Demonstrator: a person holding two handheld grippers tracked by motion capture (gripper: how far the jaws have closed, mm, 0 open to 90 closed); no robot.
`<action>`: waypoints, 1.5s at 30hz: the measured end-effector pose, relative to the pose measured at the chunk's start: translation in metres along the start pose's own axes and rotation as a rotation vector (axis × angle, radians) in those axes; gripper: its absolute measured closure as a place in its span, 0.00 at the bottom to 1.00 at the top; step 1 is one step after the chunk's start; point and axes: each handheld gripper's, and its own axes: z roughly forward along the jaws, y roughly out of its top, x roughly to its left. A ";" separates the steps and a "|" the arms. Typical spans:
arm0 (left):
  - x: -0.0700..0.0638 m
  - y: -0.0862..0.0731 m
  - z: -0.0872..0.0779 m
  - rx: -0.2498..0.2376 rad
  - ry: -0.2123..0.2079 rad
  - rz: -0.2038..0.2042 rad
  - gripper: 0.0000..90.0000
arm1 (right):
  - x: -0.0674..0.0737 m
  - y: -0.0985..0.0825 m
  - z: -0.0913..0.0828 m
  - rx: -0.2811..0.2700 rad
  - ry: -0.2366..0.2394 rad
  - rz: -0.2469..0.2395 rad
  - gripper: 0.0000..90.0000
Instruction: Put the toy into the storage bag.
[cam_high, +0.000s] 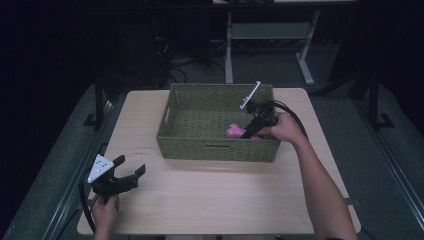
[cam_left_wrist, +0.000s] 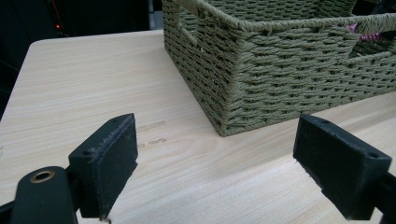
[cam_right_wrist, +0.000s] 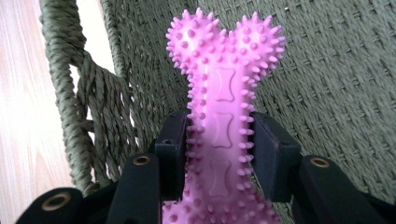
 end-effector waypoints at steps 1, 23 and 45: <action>0.000 0.000 0.000 -0.001 0.000 -0.001 0.15 | 0.000 0.000 0.000 0.005 0.001 0.001 0.64; -0.002 0.000 0.000 -0.004 -0.003 0.002 0.15 | 0.007 0.000 -0.017 -0.052 -0.038 0.026 0.49; -0.002 0.000 -0.001 -0.002 -0.003 0.003 0.15 | 0.030 -0.003 -0.045 -0.104 -0.059 0.005 0.42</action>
